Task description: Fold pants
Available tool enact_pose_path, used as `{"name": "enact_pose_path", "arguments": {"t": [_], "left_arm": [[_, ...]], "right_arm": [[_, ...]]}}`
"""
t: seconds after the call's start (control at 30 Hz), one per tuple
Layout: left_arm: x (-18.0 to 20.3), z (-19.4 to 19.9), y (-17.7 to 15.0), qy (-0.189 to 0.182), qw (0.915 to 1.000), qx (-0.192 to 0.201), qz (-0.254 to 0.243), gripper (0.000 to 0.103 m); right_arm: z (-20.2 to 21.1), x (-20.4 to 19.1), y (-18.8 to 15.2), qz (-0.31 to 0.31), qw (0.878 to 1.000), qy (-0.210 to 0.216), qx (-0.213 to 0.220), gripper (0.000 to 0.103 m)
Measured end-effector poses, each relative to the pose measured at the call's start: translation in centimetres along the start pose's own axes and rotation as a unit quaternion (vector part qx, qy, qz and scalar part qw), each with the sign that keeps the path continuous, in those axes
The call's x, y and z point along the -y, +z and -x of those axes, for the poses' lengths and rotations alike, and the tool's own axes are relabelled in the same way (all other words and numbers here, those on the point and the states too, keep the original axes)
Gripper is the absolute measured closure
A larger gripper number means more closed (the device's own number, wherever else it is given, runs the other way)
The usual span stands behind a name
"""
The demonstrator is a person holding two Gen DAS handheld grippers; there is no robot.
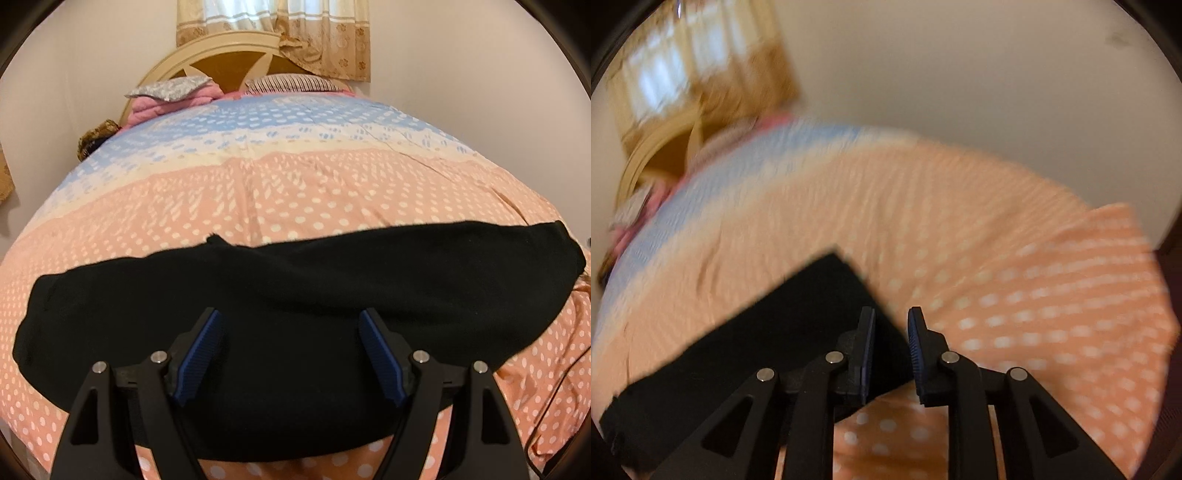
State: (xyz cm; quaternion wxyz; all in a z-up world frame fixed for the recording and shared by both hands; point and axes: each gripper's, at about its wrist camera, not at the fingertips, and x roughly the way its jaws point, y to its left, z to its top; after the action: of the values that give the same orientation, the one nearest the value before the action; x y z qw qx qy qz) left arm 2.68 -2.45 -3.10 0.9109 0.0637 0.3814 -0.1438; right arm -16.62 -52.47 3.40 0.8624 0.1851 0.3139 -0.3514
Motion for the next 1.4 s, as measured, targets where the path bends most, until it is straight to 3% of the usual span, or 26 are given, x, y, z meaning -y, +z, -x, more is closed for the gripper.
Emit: {"name": "enact_pose_path", "arguments": {"t": [0.07, 0.1, 0.17, 0.23, 0.33, 0.47, 0.5, 0.6, 0.7, 0.77, 0.87, 0.93, 1.0, 1.07, 1.13, 1.17, 1.23, 1.27, 1.33, 1.4], "left_arm": [[0.5, -0.5, -0.2, -0.009, 0.9999, -0.008, -0.002, 0.024], [0.7, -0.7, -0.4, -0.013, 0.9998, -0.013, -0.004, 0.024], [1.5, -0.8, -1.0, -0.025, 0.9993, -0.018, -0.021, 0.024], [2.4, -0.6, -1.6, -0.015, 0.9986, -0.011, -0.05, 0.024], [2.2, -0.4, -2.3, -0.015, 0.998, -0.01, -0.061, 0.021], [0.5, 0.1, -3.0, -0.026, 0.9981, -0.021, -0.051, 0.009], [0.0, 0.2, -3.3, -0.022, 0.9983, -0.021, -0.05, 0.008], [-1.4, 1.5, -3.6, -0.011, 0.9994, -0.001, -0.033, 0.009], [-2.3, 2.7, -3.2, -0.009, 0.9994, 0.029, -0.019, 0.009], [-2.4, 2.1, -3.0, -0.007, 0.9995, 0.023, -0.019, 0.009], [-2.3, 0.4, -3.3, 0.014, 0.9997, 0.002, -0.018, 0.009], [-2.7, -0.2, -3.8, 0.0, 1.0, -0.006, -0.003, 0.008], [-2.8, -0.3, -3.9, -0.004, 1.0, -0.007, 0.0, 0.008], [-2.8, -0.1, -4.0, -0.004, 1.0, -0.006, -0.004, 0.007], [-3.2, 0.2, -4.2, -0.013, 0.9999, -0.006, -0.001, 0.006], [-3.4, 0.4, -4.2, -0.018, 0.9998, -0.006, -0.002, 0.006], [-3.9, 1.3, -4.0, -0.02, 0.9997, 0.006, -0.013, 0.006], [-4.3, 1.8, -3.9, -0.013, 0.9995, 0.019, -0.021, 0.007], [-5.5, 2.6, -3.3, 0.019, 0.9985, 0.045, -0.026, 0.006], [-7.5, 2.4, -2.5, 0.054, 0.9976, 0.042, 0.0, 0.006]], "right_arm": [[2.5, -2.2, -0.8, 0.034, 0.998, 0.012, 0.042, 0.083], [3.4, -4.1, -1.6, 0.06, 0.996, 0.05, 0.042, 0.083], [4.3, -7.7, -3.4, 0.09, 0.986, 0.139, 0.01, 0.084], [4.7, -11.4, -5.8, 0.103, 0.967, 0.231, -0.035, 0.084], [4.4, -16.1, -9.6, 0.122, 0.941, 0.302, -0.089, 0.084], [2.1, -18.8, -14.3, 0.176, 0.928, 0.285, -0.161, 0.083], [2.7, -18.4, -14.6, 0.184, 0.93, 0.289, -0.136, 0.083], [3.9, -19.0, -13.9, 0.234, 0.927, 0.261, -0.137, 0.083], [5.5, -20.1, -12.3, 0.238, 0.915, 0.309, -0.102, 0.082], [6.0, -22.2, -11.7, 0.245, 0.904, 0.336, -0.096, 0.08], [5.4, -27.3, -11.8, 0.265, 0.884, 0.372, -0.101, 0.08], [3.8, -32.1, -13.0, 0.301, 0.869, 0.37, -0.128, 0.08], [1.3, -35.9, -14.2, 0.345, 0.877, 0.307, -0.135, 0.081], [0.1, -38.0, -13.4, 0.353, 0.891, 0.273, -0.088, 0.082], [-1.7, -38.6, -11.6, 0.333, 0.915, 0.215, -0.068, 0.081], [-2.8, -38.0, -10.7, 0.303, 0.924, 0.218, -0.085, 0.081], [-2.7, -36.4, -9.0, 0.239, 0.929, 0.259, -0.115, 0.08], [-1.6, -36.4, -8.9, 0.241, 0.923, 0.277, -0.111, 0.078], [1.5, -37.5, -9.9, 0.273, 0.895, 0.339, -0.103, 0.078], [4.2, -38.8, -11.4, 0.306, 0.855, 0.402, -0.115, 0.078]]}}
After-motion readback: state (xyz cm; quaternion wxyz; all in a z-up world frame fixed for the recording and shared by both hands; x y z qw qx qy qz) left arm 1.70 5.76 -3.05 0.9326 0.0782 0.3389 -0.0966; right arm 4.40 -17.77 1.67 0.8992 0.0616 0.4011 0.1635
